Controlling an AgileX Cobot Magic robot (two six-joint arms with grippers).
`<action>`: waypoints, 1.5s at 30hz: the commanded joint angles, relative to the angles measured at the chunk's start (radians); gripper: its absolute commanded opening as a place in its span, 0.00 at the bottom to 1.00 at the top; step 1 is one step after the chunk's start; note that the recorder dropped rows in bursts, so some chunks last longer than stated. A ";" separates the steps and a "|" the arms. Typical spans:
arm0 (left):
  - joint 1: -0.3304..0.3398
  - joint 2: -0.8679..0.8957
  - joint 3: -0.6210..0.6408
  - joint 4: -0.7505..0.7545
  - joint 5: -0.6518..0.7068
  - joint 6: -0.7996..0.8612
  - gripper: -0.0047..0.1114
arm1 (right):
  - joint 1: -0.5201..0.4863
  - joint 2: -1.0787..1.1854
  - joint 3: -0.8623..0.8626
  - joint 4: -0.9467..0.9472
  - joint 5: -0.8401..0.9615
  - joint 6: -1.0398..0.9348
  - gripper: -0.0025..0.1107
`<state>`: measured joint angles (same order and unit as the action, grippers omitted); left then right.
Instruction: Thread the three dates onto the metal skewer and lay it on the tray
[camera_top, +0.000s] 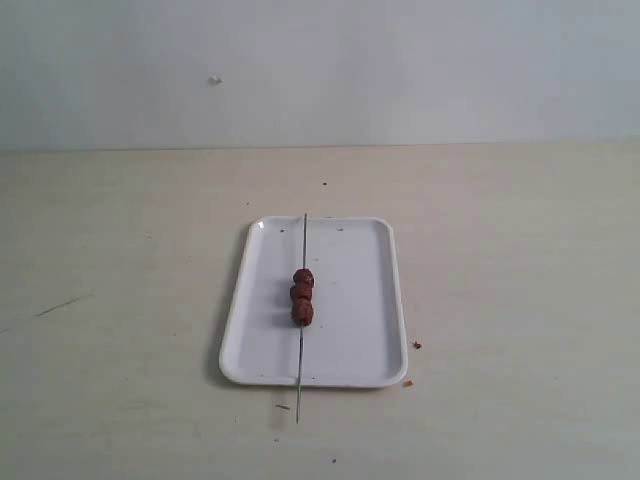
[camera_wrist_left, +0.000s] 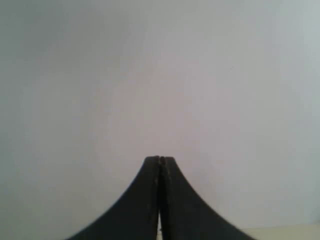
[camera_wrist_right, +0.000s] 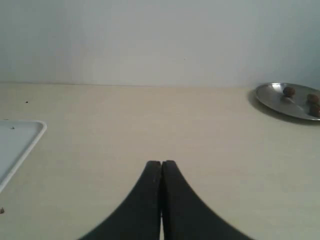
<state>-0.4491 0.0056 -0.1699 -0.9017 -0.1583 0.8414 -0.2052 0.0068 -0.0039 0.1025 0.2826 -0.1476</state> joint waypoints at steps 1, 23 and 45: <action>0.002 -0.006 0.003 0.001 0.005 0.041 0.04 | -0.006 -0.007 0.004 -0.003 -0.002 0.002 0.02; 0.350 -0.006 0.003 0.170 0.200 -0.115 0.04 | -0.006 -0.007 0.004 -0.003 -0.002 0.002 0.02; 0.350 -0.006 0.164 1.069 0.548 -1.036 0.04 | -0.006 -0.007 0.004 -0.003 -0.002 0.002 0.02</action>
<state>-0.0997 0.0056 -0.0171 0.1578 0.3596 -0.1864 -0.2052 0.0068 -0.0039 0.1025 0.2833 -0.1460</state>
